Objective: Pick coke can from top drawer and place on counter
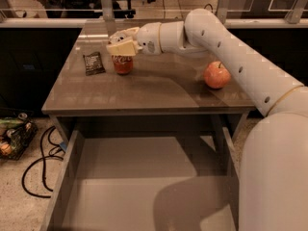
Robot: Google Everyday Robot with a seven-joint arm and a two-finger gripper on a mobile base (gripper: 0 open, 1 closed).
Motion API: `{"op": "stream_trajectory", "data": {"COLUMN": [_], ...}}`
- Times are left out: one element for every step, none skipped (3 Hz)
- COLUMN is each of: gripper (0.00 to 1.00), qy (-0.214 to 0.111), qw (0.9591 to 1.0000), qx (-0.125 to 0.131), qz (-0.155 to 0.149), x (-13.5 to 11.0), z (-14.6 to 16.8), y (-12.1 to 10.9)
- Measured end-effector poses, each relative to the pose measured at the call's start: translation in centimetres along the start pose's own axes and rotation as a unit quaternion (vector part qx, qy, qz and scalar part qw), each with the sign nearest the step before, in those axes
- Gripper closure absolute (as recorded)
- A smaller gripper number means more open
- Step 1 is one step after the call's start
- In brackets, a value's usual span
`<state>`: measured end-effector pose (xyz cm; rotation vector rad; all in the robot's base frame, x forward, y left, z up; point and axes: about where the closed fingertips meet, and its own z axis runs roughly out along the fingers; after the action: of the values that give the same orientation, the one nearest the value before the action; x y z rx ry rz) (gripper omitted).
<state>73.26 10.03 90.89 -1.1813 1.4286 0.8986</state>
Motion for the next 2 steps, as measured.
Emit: {"op": "stream_trajectory", "data": {"gripper": [1.00,1.00], "qy": [0.010,0.023], "qw": [0.9997,0.9989], "qx": [0.021,0.039], "qz": [0.006,0.014], "x": [1.2,2.0], "z": [-1.2,-2.3], "y": [-2.3,-3.7]}}
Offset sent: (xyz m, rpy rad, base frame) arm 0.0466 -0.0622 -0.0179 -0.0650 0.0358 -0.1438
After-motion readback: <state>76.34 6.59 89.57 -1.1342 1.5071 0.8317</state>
